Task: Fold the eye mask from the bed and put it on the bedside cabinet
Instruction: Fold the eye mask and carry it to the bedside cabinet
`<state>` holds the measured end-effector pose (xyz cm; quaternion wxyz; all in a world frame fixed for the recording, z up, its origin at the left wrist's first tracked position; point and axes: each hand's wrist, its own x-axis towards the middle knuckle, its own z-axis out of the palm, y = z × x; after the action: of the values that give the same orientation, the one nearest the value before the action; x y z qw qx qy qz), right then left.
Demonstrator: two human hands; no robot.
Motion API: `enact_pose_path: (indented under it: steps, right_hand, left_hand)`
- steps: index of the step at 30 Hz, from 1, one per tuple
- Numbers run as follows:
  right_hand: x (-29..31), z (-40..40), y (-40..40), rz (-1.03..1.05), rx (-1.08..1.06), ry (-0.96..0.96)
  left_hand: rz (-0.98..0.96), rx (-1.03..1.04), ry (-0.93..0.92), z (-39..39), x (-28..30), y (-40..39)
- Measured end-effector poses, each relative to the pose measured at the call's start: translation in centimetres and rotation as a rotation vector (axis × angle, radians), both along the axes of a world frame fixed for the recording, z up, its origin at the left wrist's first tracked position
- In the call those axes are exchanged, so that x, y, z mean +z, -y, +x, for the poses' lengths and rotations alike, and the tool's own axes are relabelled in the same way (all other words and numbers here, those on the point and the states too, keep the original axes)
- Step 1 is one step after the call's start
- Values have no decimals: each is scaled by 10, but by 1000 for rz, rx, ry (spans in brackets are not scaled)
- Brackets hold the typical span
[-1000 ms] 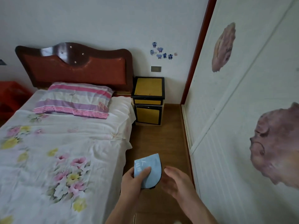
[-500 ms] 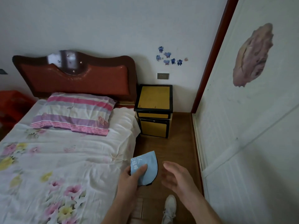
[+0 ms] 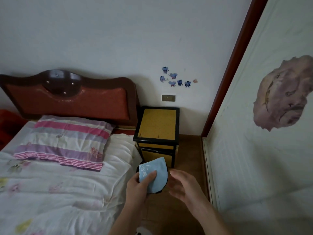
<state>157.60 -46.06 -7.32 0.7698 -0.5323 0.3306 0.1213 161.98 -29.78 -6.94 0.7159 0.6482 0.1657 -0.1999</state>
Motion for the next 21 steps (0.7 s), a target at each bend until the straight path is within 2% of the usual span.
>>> enact_pose_path:
  steps: [9,21]
  right_hand:
    - [-17,103,27,0,-53,-39]
    - [-5,305,49,-148,-103,16]
  left_hand:
    - [-68,-38,-68,110,-15,29]
    - [-142,-117,-51,329,-6,49]
